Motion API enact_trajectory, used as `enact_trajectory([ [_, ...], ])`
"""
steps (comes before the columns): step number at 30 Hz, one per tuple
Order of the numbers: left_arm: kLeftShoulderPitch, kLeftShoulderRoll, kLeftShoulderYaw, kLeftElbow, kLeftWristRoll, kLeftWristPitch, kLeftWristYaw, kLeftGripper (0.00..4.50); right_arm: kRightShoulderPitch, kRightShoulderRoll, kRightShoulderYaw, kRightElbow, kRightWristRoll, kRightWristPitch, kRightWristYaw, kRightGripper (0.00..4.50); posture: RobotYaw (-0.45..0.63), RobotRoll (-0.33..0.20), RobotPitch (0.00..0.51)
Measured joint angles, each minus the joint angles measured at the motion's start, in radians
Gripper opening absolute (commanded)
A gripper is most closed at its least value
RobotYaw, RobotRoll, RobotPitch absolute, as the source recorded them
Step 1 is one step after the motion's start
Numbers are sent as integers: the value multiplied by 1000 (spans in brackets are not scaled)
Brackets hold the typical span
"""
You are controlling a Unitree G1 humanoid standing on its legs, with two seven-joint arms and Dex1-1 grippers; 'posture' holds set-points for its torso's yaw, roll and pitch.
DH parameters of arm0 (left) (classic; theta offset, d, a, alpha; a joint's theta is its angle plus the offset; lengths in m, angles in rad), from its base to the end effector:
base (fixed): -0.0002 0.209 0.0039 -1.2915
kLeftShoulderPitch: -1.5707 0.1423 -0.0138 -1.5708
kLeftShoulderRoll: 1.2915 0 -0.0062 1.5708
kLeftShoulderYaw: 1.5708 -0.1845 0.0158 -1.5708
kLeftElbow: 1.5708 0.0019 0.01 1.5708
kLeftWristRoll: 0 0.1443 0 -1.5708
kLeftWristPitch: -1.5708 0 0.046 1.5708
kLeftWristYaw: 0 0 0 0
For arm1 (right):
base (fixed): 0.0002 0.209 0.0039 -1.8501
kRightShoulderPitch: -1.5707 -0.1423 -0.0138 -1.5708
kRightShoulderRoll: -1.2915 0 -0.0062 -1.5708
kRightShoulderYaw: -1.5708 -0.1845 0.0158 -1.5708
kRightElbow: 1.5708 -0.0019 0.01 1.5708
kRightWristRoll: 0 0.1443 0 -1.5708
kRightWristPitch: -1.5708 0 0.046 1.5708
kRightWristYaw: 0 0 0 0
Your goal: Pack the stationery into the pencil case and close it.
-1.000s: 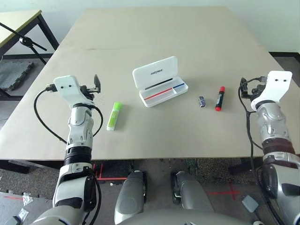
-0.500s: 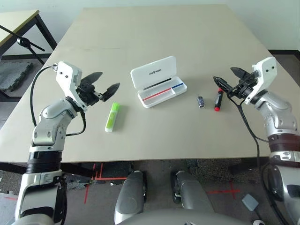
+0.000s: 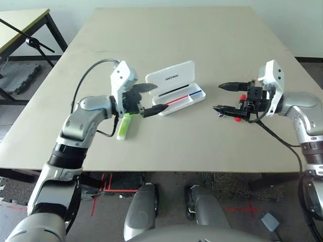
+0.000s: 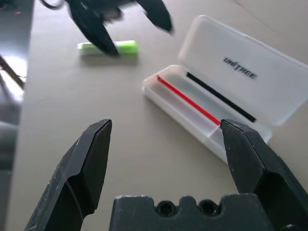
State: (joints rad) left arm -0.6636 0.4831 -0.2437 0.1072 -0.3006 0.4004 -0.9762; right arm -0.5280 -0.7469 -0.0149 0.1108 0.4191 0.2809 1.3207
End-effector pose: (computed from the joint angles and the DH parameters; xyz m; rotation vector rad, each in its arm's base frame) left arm 0.3087 0.1610 0.1735 0.3257 0.0933 -1.2023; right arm 0.2850 -0.2631 0.1977 -0.3588 0.0583 1.2545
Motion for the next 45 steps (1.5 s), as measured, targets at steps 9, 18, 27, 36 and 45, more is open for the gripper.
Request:
enact_trajectory([
  [9,-95,-51,-98,197,131,-1,-38,4470,46,-76,-19,-67,32,51,23,4500,161,0,107],
  [18,-157,-86,-155,351,272,-15,-23,4470,58,-99,-44,-72,33,51,4,4500,150,0,104],
  [27,-184,-115,-163,423,324,-22,-26,4470,89,-107,-73,-77,48,56,-6,4500,142,0,101],
  [36,-189,-117,-168,465,359,-10,-50,1942,112,-141,-84,-82,54,60,4,4500,129,0,99],
  [45,-201,-107,-158,493,384,-78,-66,20,140,-143,-112,-87,89,82,-1,4500,132,0,102],
])
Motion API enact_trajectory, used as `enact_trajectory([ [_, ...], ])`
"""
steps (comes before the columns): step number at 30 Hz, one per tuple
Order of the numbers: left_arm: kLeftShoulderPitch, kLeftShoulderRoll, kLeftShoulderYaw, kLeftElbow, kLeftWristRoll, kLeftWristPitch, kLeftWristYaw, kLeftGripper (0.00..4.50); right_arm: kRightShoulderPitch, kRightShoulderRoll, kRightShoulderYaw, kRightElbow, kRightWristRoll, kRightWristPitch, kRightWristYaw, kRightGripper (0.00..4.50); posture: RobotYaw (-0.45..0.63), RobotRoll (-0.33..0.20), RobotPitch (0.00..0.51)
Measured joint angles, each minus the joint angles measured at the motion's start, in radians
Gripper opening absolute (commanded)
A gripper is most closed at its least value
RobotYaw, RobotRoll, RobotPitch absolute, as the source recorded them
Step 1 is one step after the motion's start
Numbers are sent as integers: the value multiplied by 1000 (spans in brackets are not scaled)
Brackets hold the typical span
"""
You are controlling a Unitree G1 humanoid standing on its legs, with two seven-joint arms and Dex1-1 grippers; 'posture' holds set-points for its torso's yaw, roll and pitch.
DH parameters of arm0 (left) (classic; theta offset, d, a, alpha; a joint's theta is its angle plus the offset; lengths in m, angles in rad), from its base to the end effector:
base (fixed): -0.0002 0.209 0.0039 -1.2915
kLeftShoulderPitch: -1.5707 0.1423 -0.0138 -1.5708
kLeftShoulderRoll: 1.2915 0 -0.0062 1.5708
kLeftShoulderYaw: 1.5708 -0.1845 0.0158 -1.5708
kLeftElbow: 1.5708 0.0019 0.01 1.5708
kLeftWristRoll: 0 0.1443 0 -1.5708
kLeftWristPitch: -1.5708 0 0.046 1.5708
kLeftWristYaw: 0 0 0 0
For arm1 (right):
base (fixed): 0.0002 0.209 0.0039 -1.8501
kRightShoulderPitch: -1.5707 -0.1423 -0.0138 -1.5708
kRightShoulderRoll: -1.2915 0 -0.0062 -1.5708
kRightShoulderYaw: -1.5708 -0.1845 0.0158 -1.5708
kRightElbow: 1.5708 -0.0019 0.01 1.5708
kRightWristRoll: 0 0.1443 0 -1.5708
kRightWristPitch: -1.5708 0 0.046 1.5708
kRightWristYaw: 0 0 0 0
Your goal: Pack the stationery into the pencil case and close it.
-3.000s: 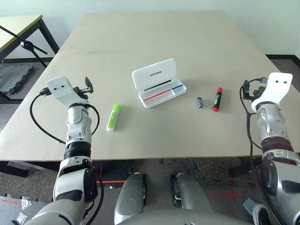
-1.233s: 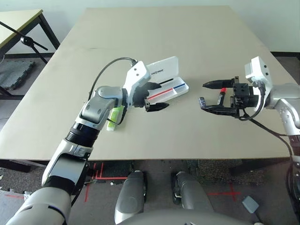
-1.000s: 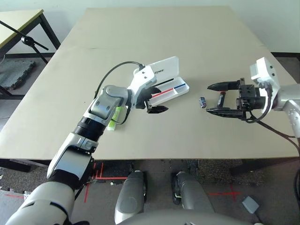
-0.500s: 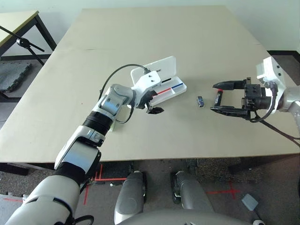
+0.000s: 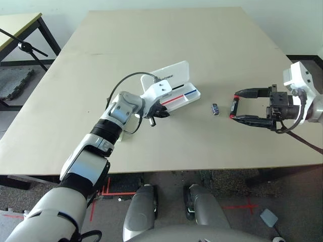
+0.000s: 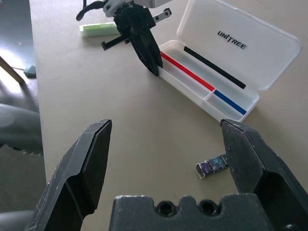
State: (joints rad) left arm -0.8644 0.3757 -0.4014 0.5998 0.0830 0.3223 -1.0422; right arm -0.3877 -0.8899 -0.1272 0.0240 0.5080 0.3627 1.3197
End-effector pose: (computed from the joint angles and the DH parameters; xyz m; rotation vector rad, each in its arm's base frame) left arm 0.3482 0.1436 0.1439 0.6248 0.4643 -1.1387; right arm 0.2562 -0.2980 0.2065 -0.3349 0.1357 1.1682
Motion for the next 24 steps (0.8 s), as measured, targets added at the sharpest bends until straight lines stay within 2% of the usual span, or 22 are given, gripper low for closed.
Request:
enact_trajectory([
  [6,27,44,11,-64,-8,-38,-57,20,56,-9,-31,3,26,26,2,4500,137,0,108],
  [13,98,102,38,-183,-27,-155,-109,20,121,-14,-44,22,8,3,-16,4500,134,0,110],
  [20,177,186,41,-343,-46,-161,-170,20,158,-14,-51,66,-16,-36,-47,4500,139,0,110],
  [24,228,200,43,-419,-61,-167,-197,20,164,-14,-53,91,-18,-50,-52,4500,145,0,111],
])
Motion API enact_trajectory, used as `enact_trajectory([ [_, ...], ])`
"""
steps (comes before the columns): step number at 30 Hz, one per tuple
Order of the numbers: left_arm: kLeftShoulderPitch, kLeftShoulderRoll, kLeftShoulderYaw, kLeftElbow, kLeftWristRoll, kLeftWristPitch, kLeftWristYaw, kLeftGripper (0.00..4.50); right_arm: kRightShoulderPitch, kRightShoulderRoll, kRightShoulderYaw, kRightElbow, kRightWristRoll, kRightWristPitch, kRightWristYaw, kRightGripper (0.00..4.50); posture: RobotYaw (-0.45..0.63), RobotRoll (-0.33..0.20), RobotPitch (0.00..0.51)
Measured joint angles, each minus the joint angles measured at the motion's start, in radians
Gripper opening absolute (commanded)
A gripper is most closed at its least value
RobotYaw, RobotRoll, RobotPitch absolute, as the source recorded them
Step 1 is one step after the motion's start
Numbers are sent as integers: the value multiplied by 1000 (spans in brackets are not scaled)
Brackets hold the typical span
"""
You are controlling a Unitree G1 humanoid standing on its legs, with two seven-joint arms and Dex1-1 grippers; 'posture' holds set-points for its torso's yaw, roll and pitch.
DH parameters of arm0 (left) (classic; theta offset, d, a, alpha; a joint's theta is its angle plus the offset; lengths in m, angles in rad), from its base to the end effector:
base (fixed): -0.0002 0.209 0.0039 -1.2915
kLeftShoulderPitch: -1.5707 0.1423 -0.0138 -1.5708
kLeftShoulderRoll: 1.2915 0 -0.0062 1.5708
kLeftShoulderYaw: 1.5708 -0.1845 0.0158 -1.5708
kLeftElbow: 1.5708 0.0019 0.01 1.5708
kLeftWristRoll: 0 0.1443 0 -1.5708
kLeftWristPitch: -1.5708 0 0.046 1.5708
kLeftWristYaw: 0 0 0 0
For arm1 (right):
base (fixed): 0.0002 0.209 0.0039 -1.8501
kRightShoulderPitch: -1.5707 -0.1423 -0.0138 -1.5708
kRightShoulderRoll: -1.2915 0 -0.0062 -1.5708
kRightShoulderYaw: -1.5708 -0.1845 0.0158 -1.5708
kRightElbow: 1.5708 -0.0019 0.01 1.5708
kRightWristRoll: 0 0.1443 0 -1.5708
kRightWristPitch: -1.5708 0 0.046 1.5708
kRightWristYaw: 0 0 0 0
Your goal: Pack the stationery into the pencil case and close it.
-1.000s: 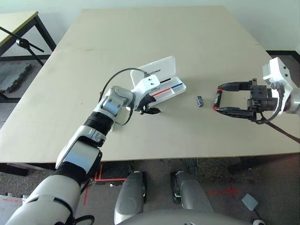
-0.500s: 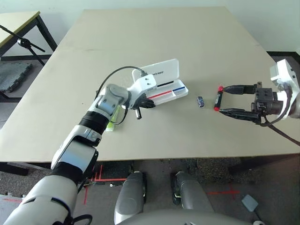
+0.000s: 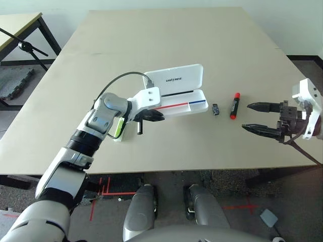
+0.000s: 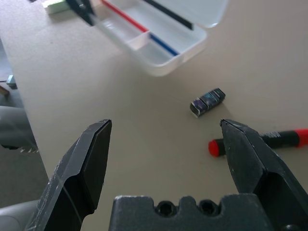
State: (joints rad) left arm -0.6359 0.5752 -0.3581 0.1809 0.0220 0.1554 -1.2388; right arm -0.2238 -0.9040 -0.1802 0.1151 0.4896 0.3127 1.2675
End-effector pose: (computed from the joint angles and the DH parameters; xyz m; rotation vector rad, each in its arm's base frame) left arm 0.3074 0.1723 0.1591 0.7811 0.2619 -1.3816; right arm 0.2360 -0.3299 0.1694 -0.2510 0.2579 1.0043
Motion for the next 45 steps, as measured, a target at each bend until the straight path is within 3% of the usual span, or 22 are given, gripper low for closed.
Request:
enact_trajectory([
  [7,75,11,-6,-88,-22,-7,-30,20,9,14,0,43,-7,-29,-20,4500,149,0,115],
  [40,132,48,-19,-50,2,-85,-54,20,-44,79,5,134,-74,-121,-71,4500,162,0,111],
  [45,135,44,-19,-53,12,-93,-20,1563,-44,80,7,134,-73,-117,-69,4500,167,0,109],
])
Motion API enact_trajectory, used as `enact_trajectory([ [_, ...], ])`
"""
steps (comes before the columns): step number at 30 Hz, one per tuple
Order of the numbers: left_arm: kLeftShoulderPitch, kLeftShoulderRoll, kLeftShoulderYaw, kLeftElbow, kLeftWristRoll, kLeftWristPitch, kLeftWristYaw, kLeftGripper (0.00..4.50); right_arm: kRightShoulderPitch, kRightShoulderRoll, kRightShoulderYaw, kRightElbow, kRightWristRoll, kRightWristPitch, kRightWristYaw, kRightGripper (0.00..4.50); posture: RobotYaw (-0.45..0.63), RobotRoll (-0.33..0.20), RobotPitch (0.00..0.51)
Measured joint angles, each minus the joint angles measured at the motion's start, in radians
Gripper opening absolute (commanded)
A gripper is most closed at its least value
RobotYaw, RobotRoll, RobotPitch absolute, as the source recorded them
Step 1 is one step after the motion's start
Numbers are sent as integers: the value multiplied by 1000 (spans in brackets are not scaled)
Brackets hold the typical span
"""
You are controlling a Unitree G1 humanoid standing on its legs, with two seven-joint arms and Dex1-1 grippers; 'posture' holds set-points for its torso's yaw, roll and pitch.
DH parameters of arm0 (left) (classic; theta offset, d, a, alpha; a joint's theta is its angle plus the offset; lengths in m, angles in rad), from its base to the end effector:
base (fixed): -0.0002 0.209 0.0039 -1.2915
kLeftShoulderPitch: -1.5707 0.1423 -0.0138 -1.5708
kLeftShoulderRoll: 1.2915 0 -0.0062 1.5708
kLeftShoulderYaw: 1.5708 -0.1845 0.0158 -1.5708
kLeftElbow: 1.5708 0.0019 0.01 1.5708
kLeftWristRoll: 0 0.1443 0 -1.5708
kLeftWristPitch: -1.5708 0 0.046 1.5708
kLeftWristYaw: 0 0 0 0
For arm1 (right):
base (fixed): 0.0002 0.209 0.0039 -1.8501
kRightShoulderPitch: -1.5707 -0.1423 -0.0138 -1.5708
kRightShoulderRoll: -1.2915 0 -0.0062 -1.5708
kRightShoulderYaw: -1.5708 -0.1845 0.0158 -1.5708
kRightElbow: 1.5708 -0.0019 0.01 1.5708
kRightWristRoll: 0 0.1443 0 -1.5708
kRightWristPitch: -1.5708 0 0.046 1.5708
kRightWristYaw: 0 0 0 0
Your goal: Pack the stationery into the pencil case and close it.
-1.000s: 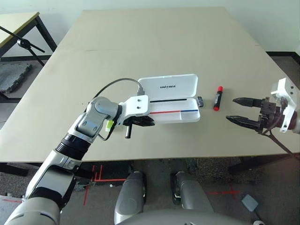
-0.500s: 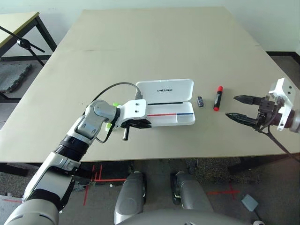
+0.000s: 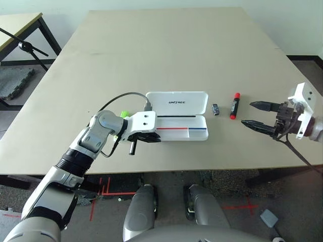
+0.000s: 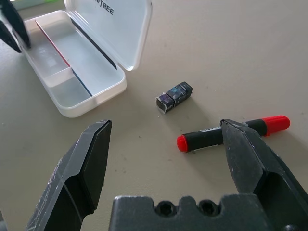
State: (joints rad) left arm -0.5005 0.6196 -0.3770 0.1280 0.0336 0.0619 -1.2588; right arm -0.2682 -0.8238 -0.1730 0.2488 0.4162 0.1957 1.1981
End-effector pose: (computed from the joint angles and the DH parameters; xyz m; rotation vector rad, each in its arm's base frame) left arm 0.2875 0.1816 0.1321 0.8061 0.2978 -1.4559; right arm 0.2442 -0.3328 0.1499 -0.2548 0.2096 0.8955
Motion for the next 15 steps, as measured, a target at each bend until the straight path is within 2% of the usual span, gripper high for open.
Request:
enact_trajectory([
  [7,10,-5,22,-66,-34,37,20,4298,0,1,1,-16,8,75,-9,4500,173,0,108],
  [8,11,-4,30,-82,-49,55,20,4469,-2,3,1,-17,13,93,-18,4500,175,0,108],
  [15,16,25,159,-204,-216,262,19,4469,-46,35,-47,-79,64,249,-170,4500,179,0,108],
])
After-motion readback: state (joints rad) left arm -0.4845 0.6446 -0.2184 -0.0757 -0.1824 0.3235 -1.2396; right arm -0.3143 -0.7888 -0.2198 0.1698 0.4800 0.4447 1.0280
